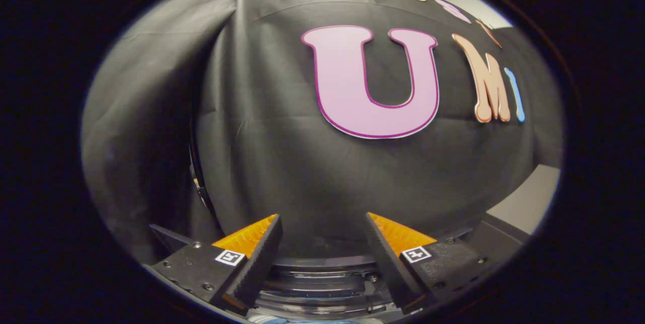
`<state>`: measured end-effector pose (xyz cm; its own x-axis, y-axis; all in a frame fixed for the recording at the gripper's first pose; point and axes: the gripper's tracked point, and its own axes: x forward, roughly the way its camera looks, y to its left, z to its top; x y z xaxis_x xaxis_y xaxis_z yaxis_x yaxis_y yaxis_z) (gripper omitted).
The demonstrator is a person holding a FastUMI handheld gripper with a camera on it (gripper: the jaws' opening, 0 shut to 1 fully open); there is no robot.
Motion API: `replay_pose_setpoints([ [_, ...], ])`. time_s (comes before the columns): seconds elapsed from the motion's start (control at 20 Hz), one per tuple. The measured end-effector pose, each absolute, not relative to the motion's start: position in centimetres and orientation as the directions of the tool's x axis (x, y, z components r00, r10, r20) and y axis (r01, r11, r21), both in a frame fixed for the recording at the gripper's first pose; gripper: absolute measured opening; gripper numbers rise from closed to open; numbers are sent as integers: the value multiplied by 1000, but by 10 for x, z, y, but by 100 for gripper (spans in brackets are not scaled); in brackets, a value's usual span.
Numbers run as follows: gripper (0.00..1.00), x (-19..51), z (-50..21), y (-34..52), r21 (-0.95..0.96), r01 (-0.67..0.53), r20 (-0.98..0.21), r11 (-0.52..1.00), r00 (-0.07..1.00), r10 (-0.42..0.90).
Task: Put the clothes into the washing machine and then close the washing machine lid.
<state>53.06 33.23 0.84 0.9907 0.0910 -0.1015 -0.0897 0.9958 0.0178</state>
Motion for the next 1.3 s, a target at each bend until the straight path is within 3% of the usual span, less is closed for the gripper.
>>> replay_pose_setpoints([
  [1.3,98,478,21,328,21,-135,-10,991,991,135],
])
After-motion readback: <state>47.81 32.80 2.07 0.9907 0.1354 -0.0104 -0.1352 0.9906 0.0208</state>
